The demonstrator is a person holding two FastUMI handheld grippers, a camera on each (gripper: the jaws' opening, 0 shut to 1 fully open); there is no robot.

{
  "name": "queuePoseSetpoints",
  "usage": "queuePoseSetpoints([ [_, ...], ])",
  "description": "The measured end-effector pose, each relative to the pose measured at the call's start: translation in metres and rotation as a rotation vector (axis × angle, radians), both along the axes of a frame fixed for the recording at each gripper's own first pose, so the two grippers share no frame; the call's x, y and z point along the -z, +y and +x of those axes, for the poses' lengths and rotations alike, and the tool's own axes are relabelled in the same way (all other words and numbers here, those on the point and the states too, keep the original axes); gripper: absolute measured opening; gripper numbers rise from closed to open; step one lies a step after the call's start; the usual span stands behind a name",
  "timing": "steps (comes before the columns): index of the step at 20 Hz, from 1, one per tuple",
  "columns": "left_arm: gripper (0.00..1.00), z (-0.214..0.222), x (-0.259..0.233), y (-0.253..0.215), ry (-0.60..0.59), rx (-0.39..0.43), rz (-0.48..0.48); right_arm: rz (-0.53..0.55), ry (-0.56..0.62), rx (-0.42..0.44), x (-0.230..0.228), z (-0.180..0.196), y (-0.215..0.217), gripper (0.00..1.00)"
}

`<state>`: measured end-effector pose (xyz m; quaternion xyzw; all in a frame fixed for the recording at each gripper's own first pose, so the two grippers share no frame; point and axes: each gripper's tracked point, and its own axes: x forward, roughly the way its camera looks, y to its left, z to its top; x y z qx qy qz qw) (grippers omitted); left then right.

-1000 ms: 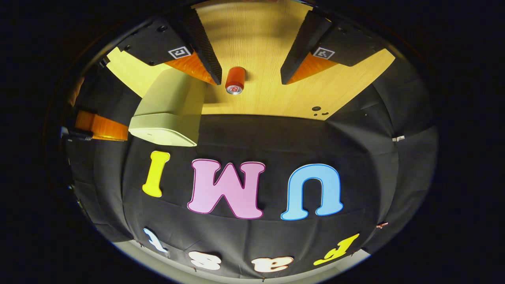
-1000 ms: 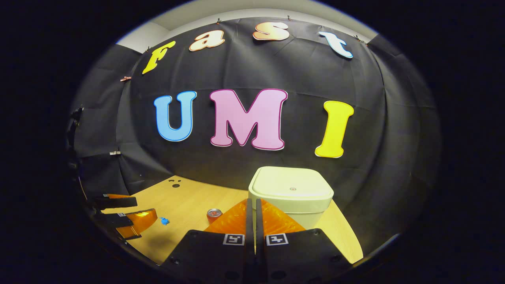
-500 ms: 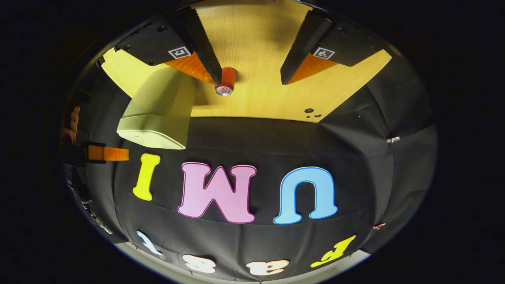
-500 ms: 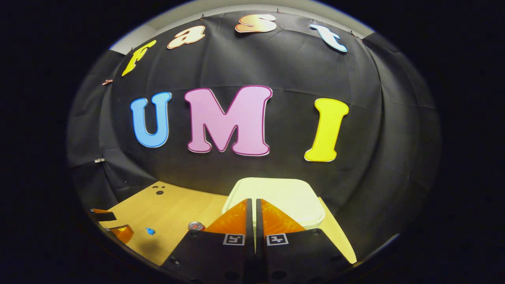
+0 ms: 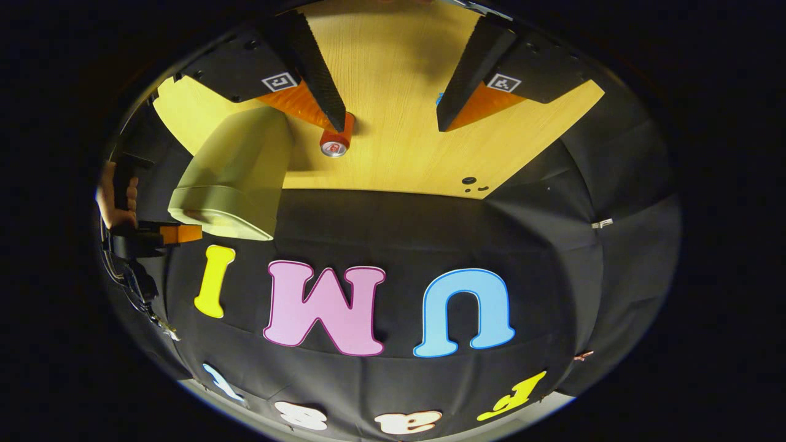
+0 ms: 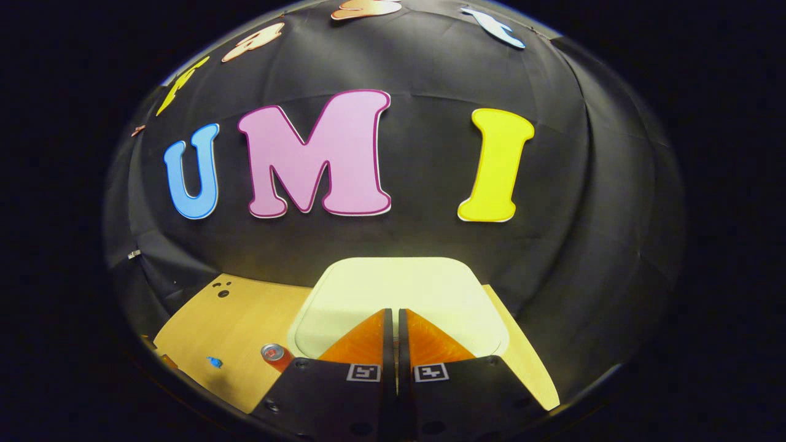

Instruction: Press the lid of the desktop garbage bin to open it, pick up the crumpled paper on the desktop and throw it into the bin, then pick up the pop can on the desktop and drop it into the bin, and finally close the garbage bin lid.

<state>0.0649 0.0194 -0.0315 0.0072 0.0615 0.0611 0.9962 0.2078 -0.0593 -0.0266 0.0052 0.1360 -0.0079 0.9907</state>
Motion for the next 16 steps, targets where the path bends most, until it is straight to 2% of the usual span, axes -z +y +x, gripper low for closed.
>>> queuePoseSetpoints([
  [5,0.96,-0.002,0.006,0.010,0.015,-0.029,-0.021,-0.049,0.002,-0.002,0.005,0.000,0.002,0.05],
  [16,0.96,-0.001,0.010,0.005,0.033,-0.013,-0.003,-0.113,-0.039,0.000,0.003,-0.004,0.004,0.05],
])
